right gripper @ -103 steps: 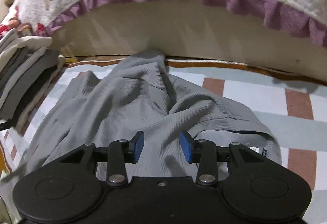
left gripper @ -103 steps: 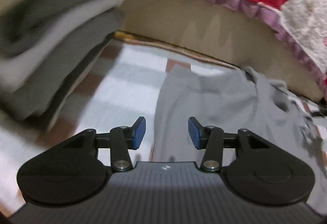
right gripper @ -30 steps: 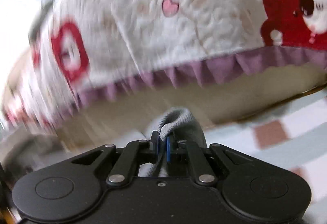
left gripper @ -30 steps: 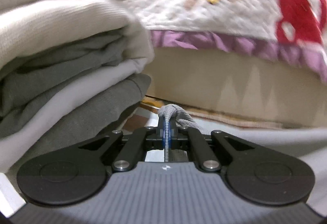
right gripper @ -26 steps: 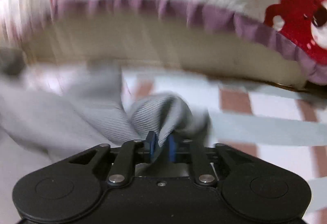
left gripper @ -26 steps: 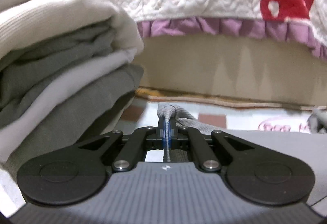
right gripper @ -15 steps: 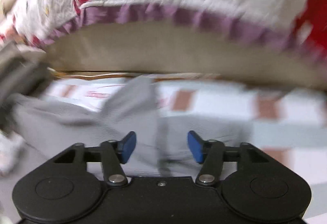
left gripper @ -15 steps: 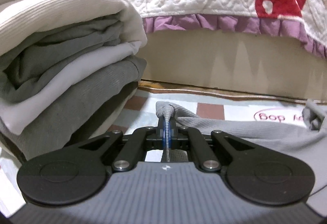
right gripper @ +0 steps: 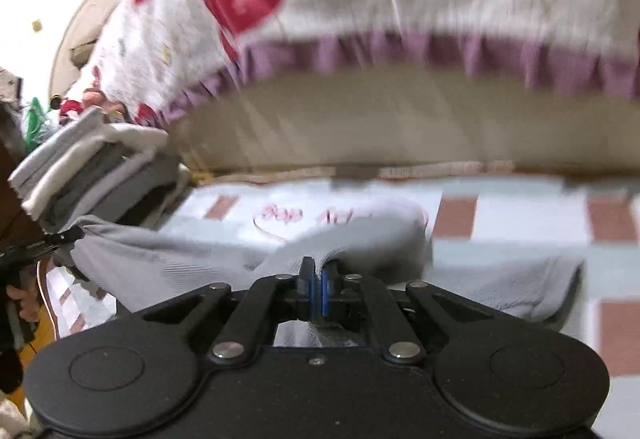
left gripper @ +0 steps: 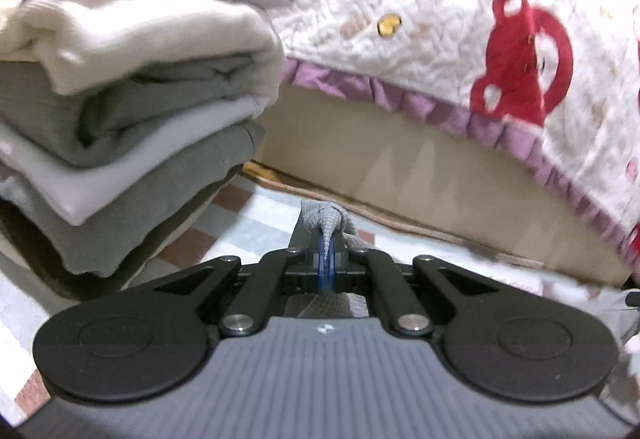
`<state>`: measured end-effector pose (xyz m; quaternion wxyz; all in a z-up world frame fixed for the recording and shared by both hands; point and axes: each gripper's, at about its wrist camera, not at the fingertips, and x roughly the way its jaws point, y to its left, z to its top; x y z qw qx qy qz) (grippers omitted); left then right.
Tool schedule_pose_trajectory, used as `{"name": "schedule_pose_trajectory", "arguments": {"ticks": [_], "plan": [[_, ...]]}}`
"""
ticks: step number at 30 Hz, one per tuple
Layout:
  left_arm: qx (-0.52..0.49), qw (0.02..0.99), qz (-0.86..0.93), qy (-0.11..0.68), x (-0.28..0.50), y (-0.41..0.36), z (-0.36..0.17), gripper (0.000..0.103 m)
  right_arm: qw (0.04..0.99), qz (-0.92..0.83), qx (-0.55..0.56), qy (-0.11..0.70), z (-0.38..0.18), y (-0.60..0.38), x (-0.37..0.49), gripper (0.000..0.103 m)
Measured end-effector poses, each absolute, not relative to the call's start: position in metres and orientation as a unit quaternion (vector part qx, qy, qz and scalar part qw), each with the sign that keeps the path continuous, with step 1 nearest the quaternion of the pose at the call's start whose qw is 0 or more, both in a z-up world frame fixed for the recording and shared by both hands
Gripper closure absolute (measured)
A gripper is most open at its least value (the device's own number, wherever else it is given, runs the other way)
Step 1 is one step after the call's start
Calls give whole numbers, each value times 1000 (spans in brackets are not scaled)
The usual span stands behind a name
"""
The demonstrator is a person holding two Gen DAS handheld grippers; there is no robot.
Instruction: Fold clothes
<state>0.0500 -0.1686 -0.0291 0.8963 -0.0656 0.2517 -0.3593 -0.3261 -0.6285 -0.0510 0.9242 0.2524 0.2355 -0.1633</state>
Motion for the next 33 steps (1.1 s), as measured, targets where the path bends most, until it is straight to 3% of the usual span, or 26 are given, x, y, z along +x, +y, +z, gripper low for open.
{"name": "schedule_pose_trajectory", "arguments": {"ticks": [6,11,13,14,15,16,19,22,26,31,33], "plan": [[-27,883,-404,237,79,-186,21,101,943,-183,190,202,12,-649,-325,98],[62,902,-384,187,114,-259,40,100,953,-228,102,169,40,-682,-279,99],[70,917,-349,183,135,-291,27,90,949,-271,42,153,42,-696,-250,99],[77,922,-325,196,146,-306,16,67,941,-299,0,159,32,-701,-234,97],[85,926,-305,208,154,-318,6,60,930,-327,-40,166,22,-706,-218,96],[89,927,-294,216,154,-322,-3,60,913,-350,-52,202,7,-715,-204,94],[66,913,-314,252,128,-306,-26,59,893,-365,11,262,-19,-722,-214,92],[91,886,-342,300,81,-276,-46,59,899,-326,123,266,-31,-696,-268,67],[118,862,-334,362,16,-225,-66,59,881,-274,230,311,-58,-638,-349,66],[42,847,-314,427,-31,-156,-69,57,835,-287,328,336,-81,-577,-451,64],[29,850,-310,425,-52,-132,-67,55,821,-287,372,324,-83,-560,-488,56]]}}
